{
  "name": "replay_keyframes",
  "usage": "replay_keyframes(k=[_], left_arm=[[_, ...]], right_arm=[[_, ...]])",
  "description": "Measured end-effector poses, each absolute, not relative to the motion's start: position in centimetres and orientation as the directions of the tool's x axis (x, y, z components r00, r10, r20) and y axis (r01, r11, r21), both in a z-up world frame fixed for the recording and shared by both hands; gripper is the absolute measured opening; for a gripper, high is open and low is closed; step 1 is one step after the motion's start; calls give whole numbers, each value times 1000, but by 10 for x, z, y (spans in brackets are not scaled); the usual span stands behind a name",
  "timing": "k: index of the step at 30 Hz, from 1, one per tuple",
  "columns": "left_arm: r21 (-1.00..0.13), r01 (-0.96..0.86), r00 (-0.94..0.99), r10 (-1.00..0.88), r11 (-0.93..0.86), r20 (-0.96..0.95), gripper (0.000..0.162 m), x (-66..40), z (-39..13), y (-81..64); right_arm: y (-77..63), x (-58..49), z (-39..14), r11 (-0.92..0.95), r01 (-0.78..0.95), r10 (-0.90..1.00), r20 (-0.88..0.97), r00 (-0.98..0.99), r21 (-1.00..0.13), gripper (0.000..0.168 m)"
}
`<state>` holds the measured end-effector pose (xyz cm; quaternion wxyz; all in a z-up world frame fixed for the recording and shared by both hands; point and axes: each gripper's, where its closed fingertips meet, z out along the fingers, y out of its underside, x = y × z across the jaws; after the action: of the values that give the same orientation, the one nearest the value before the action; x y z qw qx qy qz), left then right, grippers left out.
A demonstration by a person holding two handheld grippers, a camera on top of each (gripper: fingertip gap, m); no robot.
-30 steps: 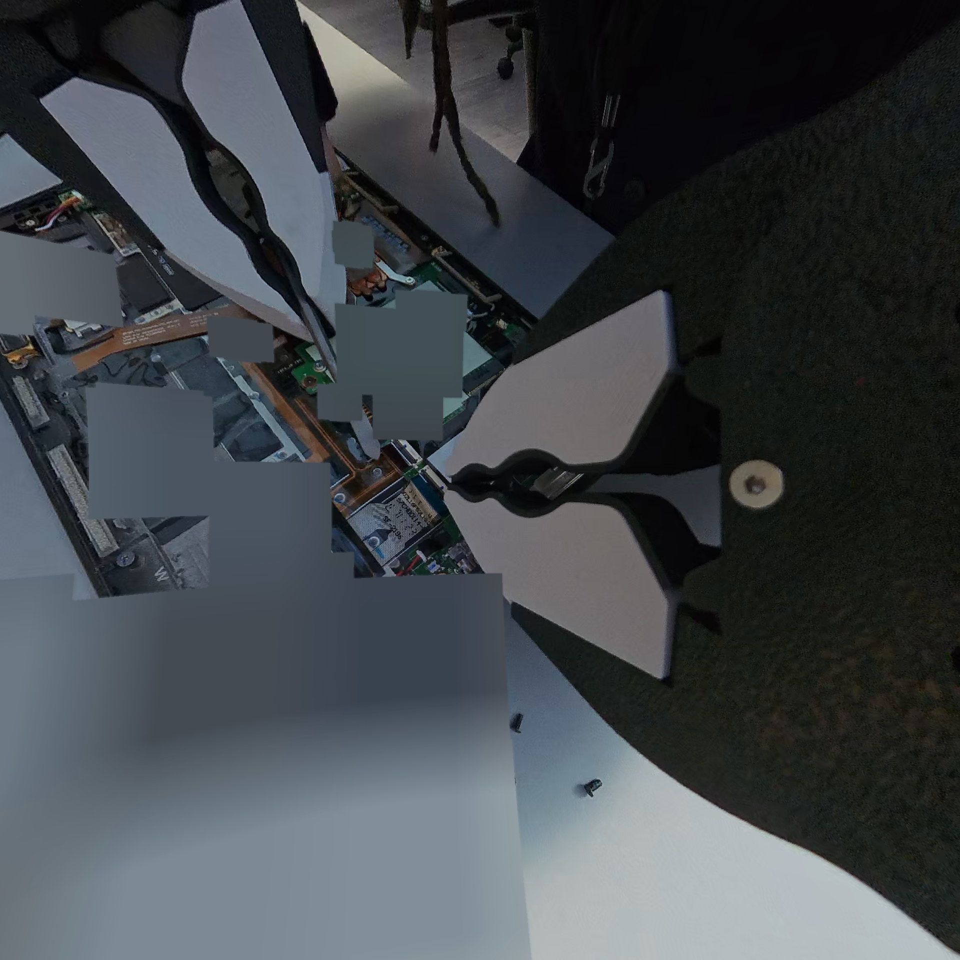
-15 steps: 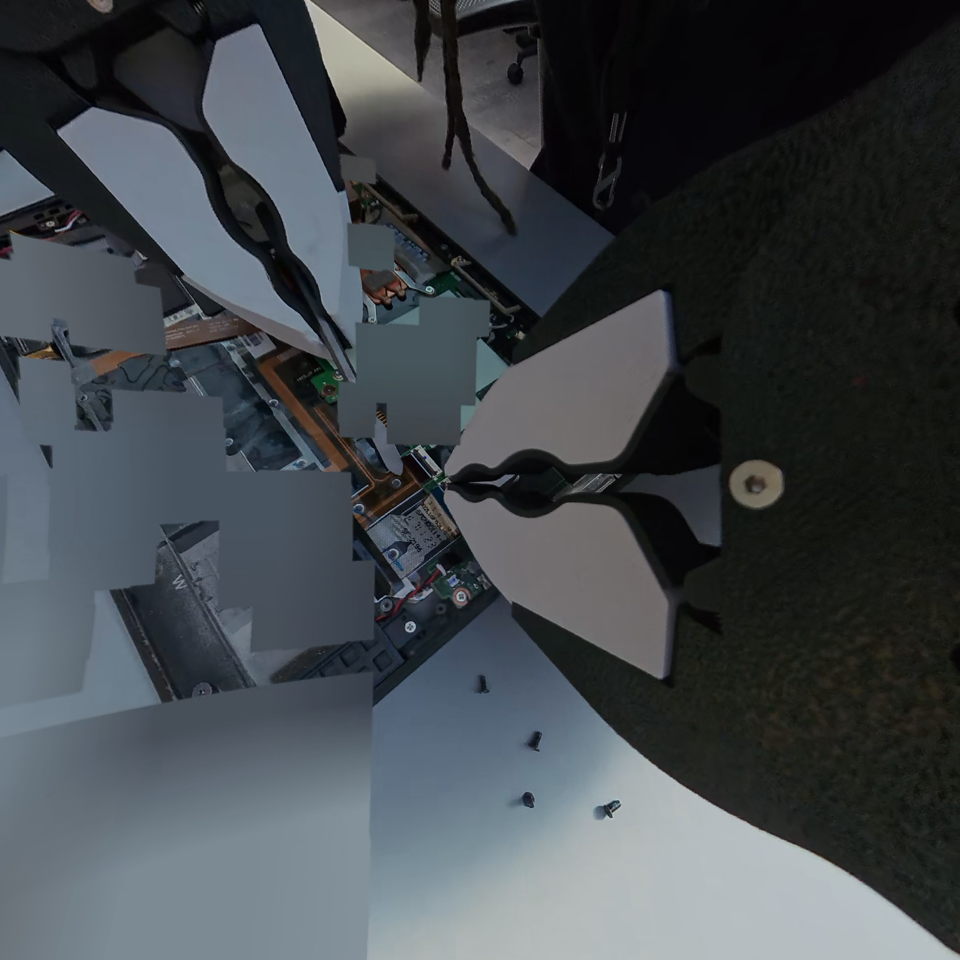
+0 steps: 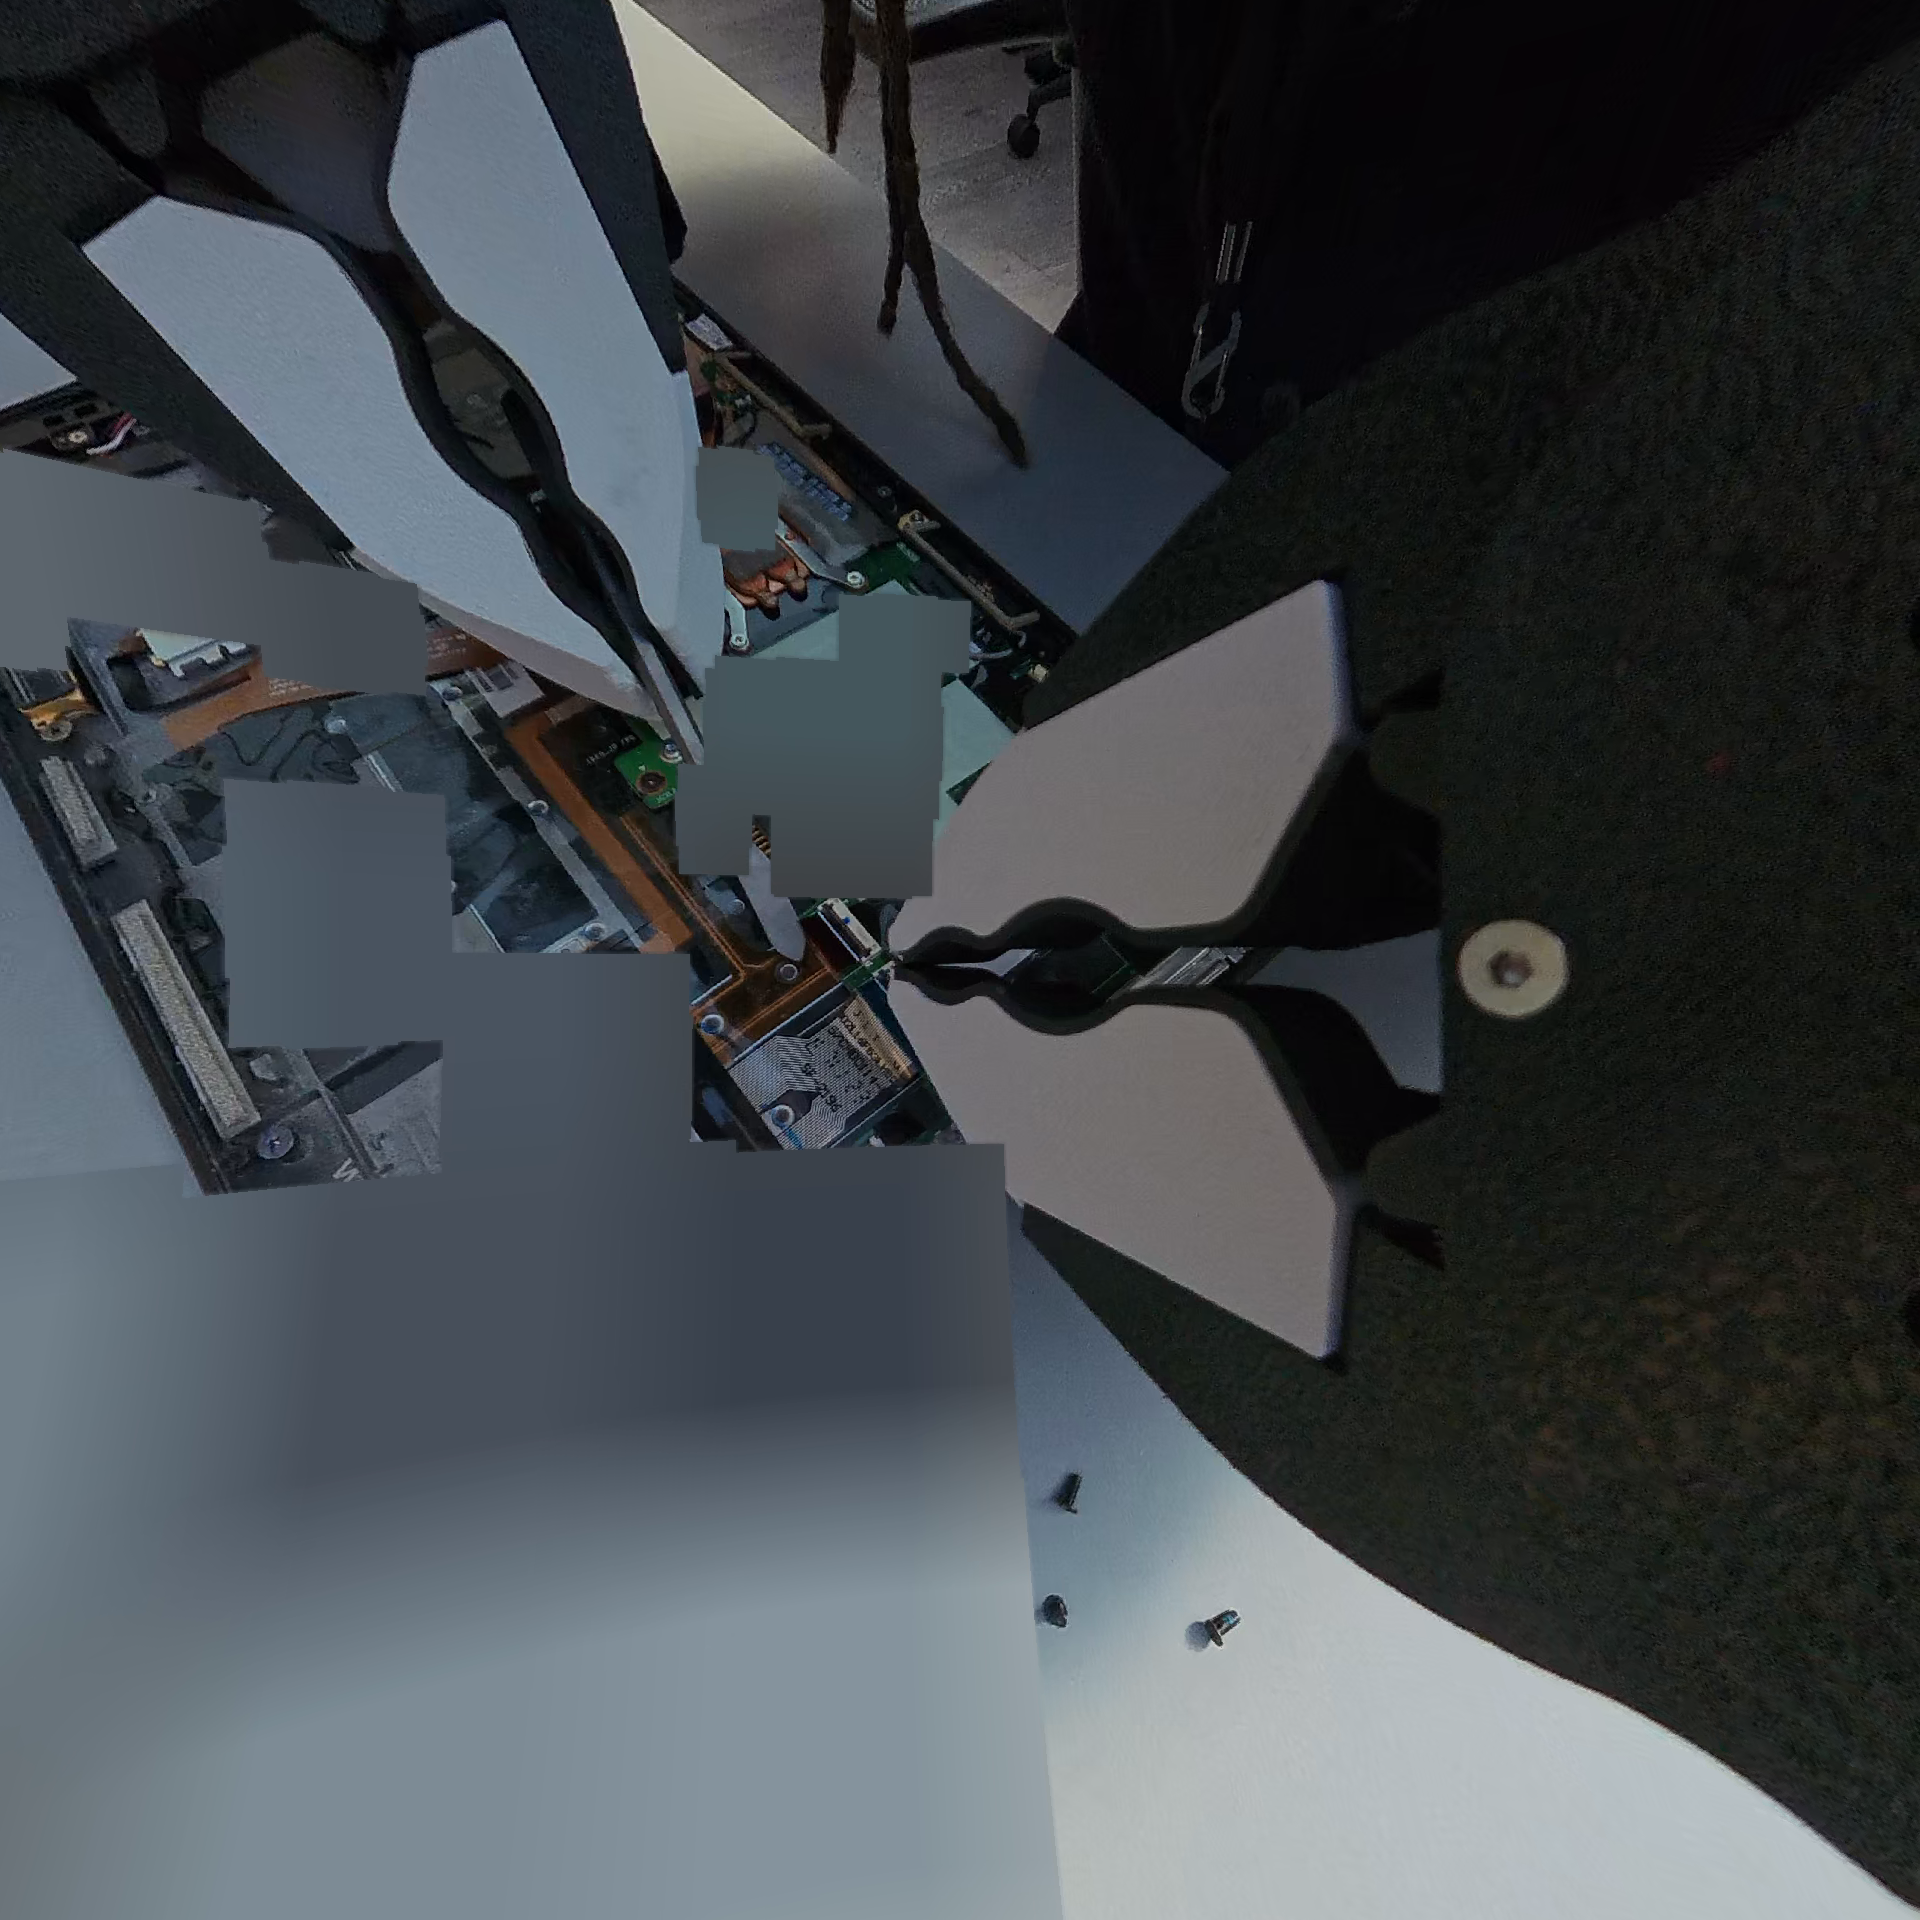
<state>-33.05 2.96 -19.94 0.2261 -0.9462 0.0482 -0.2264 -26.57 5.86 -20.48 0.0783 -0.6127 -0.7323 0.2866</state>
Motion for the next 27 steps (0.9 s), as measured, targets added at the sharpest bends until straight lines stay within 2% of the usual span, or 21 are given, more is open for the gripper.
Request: replay_keyframes(k=[18,27], left_arm=[[-449,-13,899,-207,-893,386,0,-327,-202,26],[-466,-26,911,-213,-885,353,0,-328,-203,24]], right_arm=[[53,-255,-203,77,857,947,-231,-222,-509,3],[49,-255,-201,68,859,969,-170,-177,-507,3]])
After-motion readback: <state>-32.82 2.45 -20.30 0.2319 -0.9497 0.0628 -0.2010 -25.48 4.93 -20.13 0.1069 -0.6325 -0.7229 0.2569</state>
